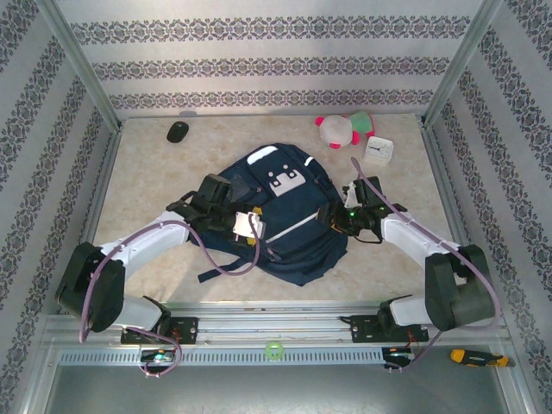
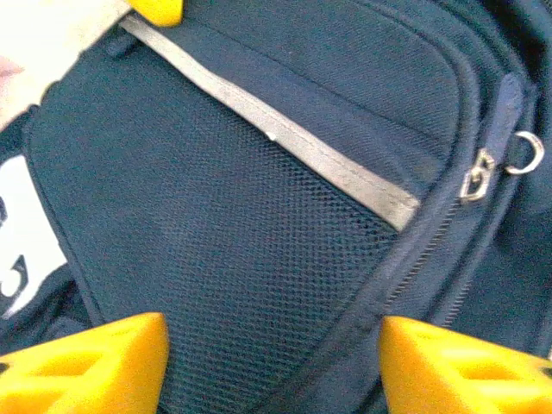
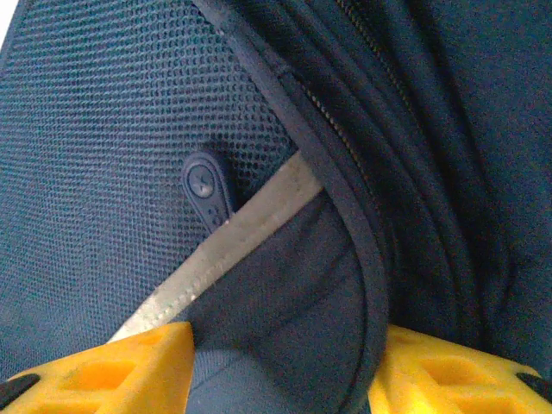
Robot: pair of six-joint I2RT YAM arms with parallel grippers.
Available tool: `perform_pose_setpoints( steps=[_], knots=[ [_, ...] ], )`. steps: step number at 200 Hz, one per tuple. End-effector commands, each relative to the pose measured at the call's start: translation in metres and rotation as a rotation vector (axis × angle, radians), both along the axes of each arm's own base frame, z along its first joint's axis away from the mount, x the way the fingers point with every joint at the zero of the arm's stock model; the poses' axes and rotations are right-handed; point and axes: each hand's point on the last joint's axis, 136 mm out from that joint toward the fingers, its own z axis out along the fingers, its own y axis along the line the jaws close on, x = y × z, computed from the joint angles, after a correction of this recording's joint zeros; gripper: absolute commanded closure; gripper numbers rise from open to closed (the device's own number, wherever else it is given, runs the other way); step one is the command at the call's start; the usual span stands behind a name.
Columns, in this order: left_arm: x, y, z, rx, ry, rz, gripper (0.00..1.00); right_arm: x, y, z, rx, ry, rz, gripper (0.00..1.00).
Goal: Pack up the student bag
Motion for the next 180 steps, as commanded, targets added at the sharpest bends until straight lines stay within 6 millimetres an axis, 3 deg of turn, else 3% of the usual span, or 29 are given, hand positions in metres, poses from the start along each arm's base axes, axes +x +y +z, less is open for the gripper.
perform_pose_setpoints(
  steps=[1,45,62,81,110,150,180],
  knots=[
    [0.009,-0.008,0.002,-0.029,-0.028,0.021,0.57,0.029,0.012,0.025,0.053,-0.122,0.039,0.47],
    [-0.005,-0.012,0.028,-0.144,0.09,0.193,0.87,0.06,0.027,0.07,0.082,-0.257,0.124,0.47],
    [-0.011,-0.01,0.034,-0.205,0.155,0.269,0.96,0.062,0.03,0.088,0.08,-0.304,0.155,0.47],
    [-0.019,-0.012,0.038,-0.273,0.233,0.332,1.0,0.056,0.026,0.104,0.06,-0.345,0.166,0.47],
    [-0.022,-0.013,0.039,-0.35,0.308,0.398,1.0,0.03,0.028,0.121,0.005,-0.391,0.2,0.48],
    [-0.019,-0.016,0.041,-0.376,0.369,0.438,1.0,-0.024,0.041,0.137,-0.098,-0.452,0.306,0.48],
    [-0.019,-0.021,0.048,-0.415,0.413,0.439,1.0,-0.063,0.064,0.125,-0.066,-0.462,0.409,0.49]
  ],
)
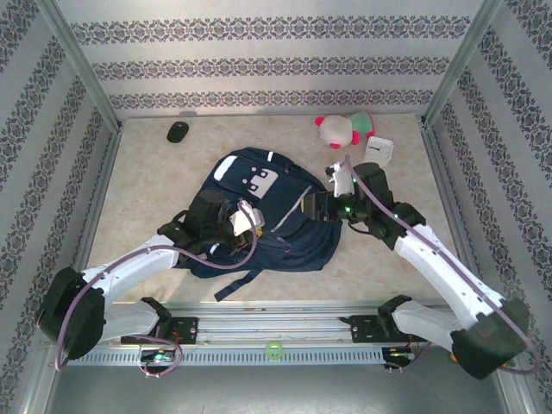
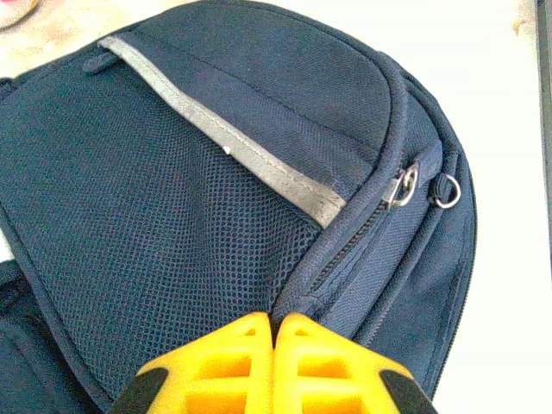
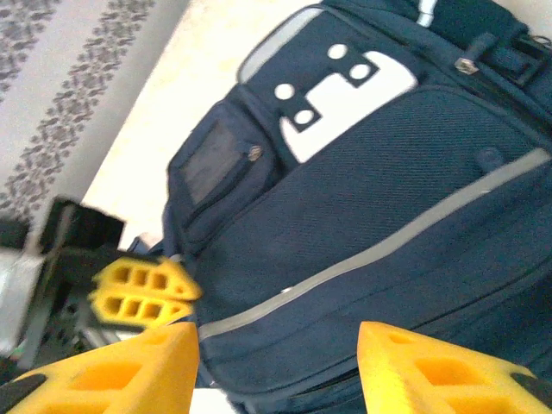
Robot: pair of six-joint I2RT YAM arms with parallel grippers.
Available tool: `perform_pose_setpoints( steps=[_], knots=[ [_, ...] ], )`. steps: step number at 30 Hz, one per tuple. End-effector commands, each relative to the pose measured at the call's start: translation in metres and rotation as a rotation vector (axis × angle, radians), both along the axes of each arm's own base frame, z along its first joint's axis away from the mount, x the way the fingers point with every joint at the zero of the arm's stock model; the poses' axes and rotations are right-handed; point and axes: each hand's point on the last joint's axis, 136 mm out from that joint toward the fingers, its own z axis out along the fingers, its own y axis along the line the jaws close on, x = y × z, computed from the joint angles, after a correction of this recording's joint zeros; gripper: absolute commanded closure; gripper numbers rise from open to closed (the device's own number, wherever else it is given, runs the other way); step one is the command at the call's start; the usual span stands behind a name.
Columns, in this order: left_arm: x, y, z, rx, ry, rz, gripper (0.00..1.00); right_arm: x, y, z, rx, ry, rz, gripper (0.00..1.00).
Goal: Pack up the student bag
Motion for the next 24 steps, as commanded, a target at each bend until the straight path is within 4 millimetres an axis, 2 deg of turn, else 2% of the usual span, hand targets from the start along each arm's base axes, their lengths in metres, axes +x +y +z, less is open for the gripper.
perform_pose_setpoints(
  steps=[1,5,9,16,21,24],
  knots=[
    [0.007,-0.015,0.03,-0.128,0.008,0.01,1.0,-0.027,0.004,-0.03,-0.072,0.038,0.05,0.49],
    [0.007,-0.019,0.03,-0.148,0.025,0.005,1.0,-0.05,0.022,-0.05,-0.109,0.058,0.138,0.49],
    [0.008,-0.02,0.029,-0.148,0.033,0.004,1.0,-0.058,0.032,-0.061,-0.152,0.056,0.176,0.5],
    [0.013,-0.023,0.034,-0.163,0.039,0.008,1.0,-0.058,0.041,-0.083,-0.21,0.084,0.201,0.5],
    [0.014,-0.023,0.035,-0.172,0.042,0.02,1.0,-0.059,0.045,-0.089,-0.228,0.095,0.218,0.5],
    [0.015,-0.023,0.037,-0.181,0.043,0.023,1.0,-0.051,0.044,-0.1,-0.303,0.073,0.177,0.54]
  ],
)
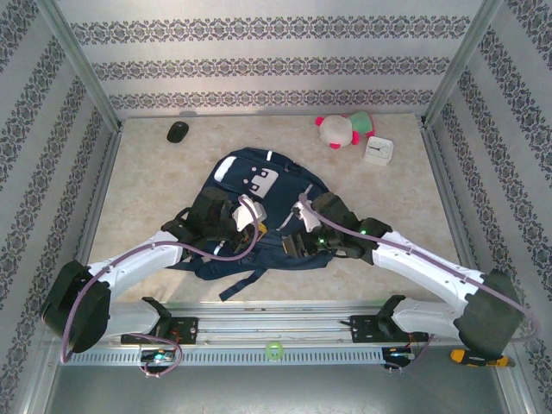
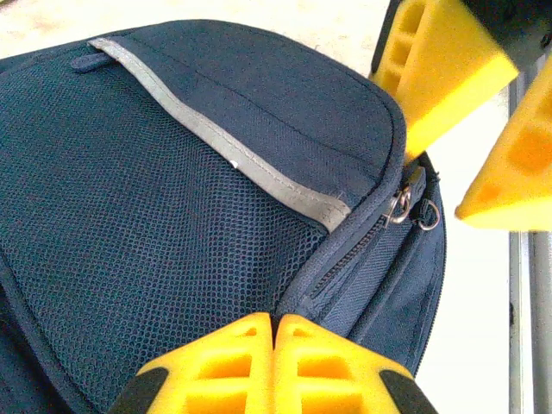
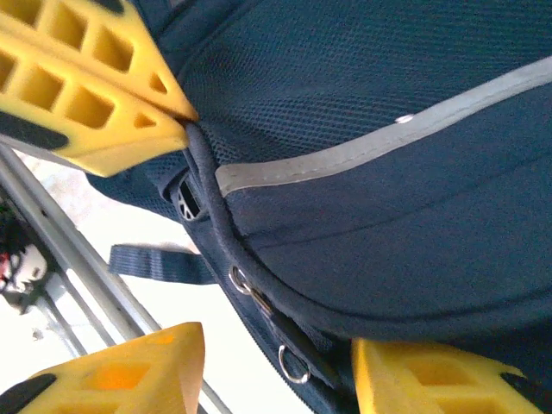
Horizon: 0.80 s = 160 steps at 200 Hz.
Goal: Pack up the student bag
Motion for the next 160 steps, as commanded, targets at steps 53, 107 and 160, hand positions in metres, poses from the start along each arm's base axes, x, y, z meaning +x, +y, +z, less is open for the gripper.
perform_pose_setpoints(
  steps=[53,107,160],
  knots=[
    [0.016,-0.007,0.033,-0.092,-0.07,0.038,1.0,0.015,-0.007,-0.008,-0.131,-0.084,-0.072,0.8],
    [0.006,-0.004,0.029,-0.057,-0.093,-0.022,0.74,0.011,-0.016,0.007,-0.081,-0.102,-0.081,1.0],
    [0.003,-0.032,0.032,0.041,-0.256,-0.175,0.43,0.004,0.01,0.017,0.032,-0.069,0.018,1.0]
  ],
)
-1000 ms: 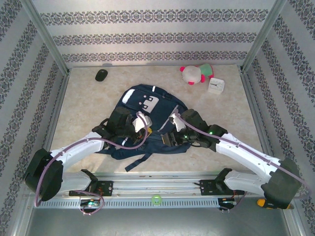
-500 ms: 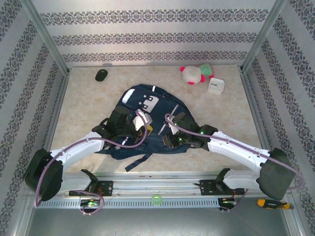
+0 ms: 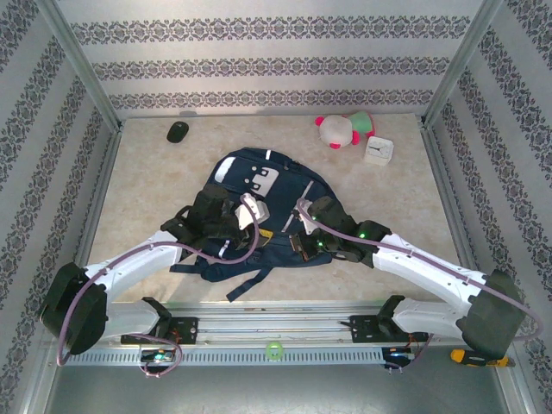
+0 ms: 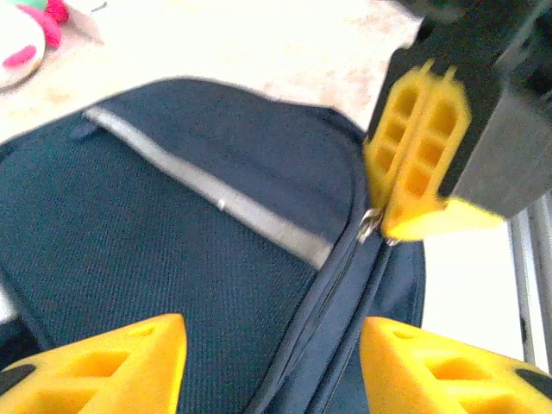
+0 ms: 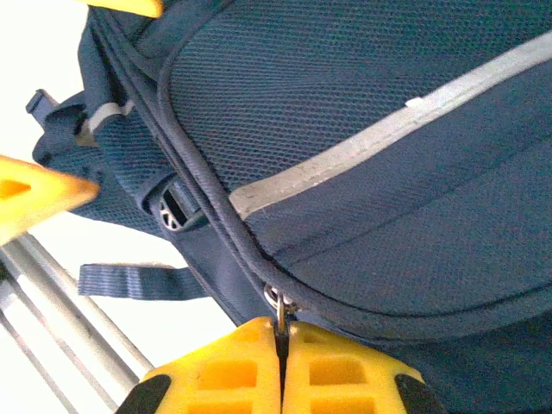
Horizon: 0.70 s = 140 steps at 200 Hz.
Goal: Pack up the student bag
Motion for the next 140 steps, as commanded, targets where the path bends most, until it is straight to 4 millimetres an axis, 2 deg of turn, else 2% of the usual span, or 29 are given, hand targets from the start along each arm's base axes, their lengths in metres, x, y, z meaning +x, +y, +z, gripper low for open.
perform_pose_setpoints(
  steps=[1,22,45,62,85,106,140],
  knots=[
    [0.003,-0.018,0.006,0.052,-0.115,-0.088,0.43,0.002,0.017,0.016,0.082,-0.013,0.057,1.0],
    [0.013,-0.028,-0.006,0.09,-0.109,-0.104,0.45,0.002,0.02,0.018,0.086,-0.003,0.069,1.0],
    [0.025,-0.03,-0.018,0.123,-0.117,-0.083,0.52,0.005,0.013,0.014,0.05,0.009,0.041,1.0],
    [0.029,-0.024,-0.027,0.169,-0.133,-0.066,0.63,0.008,0.002,0.009,0.003,0.012,0.007,1.0],
    [0.033,-0.014,-0.035,0.222,-0.129,-0.03,0.89,0.015,-0.018,0.003,-0.078,0.003,-0.055,1.0],
    [0.03,-0.008,-0.036,0.213,-0.11,-0.021,1.0,0.02,-0.031,0.001,-0.119,0.005,-0.097,1.0],
    [0.02,-0.007,-0.034,0.159,-0.068,-0.046,1.0,0.019,-0.031,-0.001,-0.109,0.009,-0.094,1.0]
  ],
)
